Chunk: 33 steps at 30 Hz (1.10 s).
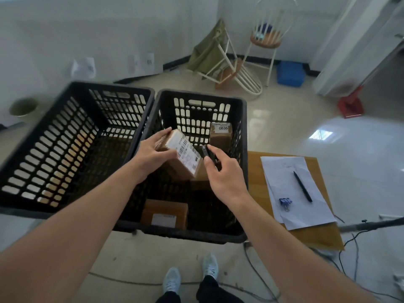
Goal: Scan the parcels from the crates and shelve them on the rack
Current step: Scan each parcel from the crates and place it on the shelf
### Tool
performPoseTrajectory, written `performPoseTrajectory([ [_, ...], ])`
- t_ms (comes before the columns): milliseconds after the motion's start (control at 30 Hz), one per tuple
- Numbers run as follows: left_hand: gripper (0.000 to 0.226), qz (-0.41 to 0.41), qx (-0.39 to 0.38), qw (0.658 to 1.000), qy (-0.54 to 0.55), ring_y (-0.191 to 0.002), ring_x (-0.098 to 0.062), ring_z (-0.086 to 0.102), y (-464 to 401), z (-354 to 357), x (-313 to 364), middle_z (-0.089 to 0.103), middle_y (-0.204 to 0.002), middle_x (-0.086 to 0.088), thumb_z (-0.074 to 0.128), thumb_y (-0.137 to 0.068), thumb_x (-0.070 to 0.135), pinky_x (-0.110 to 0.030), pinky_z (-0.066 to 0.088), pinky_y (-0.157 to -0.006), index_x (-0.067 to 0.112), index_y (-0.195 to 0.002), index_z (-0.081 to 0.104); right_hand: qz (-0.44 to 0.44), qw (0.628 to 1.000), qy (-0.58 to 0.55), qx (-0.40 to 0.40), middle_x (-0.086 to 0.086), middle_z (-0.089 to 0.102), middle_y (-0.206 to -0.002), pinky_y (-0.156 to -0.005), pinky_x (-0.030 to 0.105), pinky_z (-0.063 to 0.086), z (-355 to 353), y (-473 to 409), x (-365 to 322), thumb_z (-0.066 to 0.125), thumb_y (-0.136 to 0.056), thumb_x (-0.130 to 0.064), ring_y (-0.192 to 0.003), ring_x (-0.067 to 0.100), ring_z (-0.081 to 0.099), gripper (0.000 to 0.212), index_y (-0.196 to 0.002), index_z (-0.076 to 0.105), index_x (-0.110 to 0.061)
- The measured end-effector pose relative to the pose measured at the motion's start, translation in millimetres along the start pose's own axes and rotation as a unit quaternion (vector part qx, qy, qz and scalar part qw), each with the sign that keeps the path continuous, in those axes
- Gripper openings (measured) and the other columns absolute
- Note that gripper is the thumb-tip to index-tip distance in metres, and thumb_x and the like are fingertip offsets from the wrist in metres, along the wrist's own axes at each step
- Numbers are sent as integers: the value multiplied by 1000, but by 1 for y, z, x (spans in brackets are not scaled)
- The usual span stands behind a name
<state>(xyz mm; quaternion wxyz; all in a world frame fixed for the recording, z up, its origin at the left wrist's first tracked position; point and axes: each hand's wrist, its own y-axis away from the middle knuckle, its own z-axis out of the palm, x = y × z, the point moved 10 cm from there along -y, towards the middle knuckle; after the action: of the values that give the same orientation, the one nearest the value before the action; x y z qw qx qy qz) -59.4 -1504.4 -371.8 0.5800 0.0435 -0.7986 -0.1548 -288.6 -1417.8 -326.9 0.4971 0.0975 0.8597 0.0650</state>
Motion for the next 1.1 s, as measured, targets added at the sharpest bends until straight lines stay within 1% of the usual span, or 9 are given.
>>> performPoseTrajectory([
  [167,77,16,26,999,10,-128,-40,56,11,-26,27,40,-149,-15,79,-66,27,-47,61,-97,63,-132,61,2,999,-16,-31,8,55,-142,-71,15,46,2,1,-12,49,-111,-44,-109,13,65,46,-157,47,-45],
  [300,70,32,65,996,-48,-127,-34,40,26,-43,52,30,-132,1,70,-68,38,-42,54,-100,76,-125,55,-7,998,0,-59,8,56,-137,-82,29,54,9,5,-30,49,-109,-44,-104,15,62,45,-154,49,-47],
  [367,70,48,72,993,-81,-129,-33,32,32,-49,65,29,-131,3,66,-69,42,-47,46,-107,80,-126,50,-17,998,15,-66,8,58,-136,-93,36,57,12,7,-40,50,-109,-43,-107,19,62,45,-154,50,-46],
  [433,71,61,71,989,-114,-130,-33,29,36,-54,77,28,-132,4,65,-70,45,-54,36,-116,81,-128,46,-34,996,39,-68,7,57,-138,-86,28,55,14,8,-51,51,-108,-43,-104,15,63,46,-154,51,-45],
  [533,66,83,69,986,-124,-126,-37,39,37,-63,90,32,-129,-2,70,-78,33,-42,47,-102,71,-128,50,-61,993,64,-77,5,56,-141,-74,19,51,15,9,-70,53,-108,-42,-98,10,64,48,-156,50,-43],
  [633,62,119,74,980,-143,-114,-37,50,37,-73,102,37,-121,-3,76,-86,19,-28,51,-79,62,-123,52,-82,989,92,-86,6,58,-140,-93,34,58,13,12,-87,54,-108,-41,-108,17,66,49,-157,50,-40],
  [800,63,180,75,967,-166,-116,-38,54,42,-87,121,40,-125,-12,78,-86,11,-42,61,-87,52,-125,52,-102,982,129,-93,6,64,-127,-86,40,61,7,18,-112,54,-107,-38,-89,19,68,47,-154,53,-41],
  [967,60,205,62,959,-187,-113,-35,56,41,-100,130,42,-126,-12,79,-88,15,-46,61,-91,53,-126,52,-96,977,162,-99,5,65,-119,-72,28,46,3,20,-127,53,-106,-40,-81,16,62,45,-151,55,-44],
  [1100,58,235,61,954,-174,-100,-25,62,37,-112,135,45,-125,-13,79,-90,11,-13,58,-67,48,-126,53,-104,973,173,-111,0,66,-115,-63,21,42,8,26,-139,55,-106,-39,-77,10,62,43,-149,58,-42],
])
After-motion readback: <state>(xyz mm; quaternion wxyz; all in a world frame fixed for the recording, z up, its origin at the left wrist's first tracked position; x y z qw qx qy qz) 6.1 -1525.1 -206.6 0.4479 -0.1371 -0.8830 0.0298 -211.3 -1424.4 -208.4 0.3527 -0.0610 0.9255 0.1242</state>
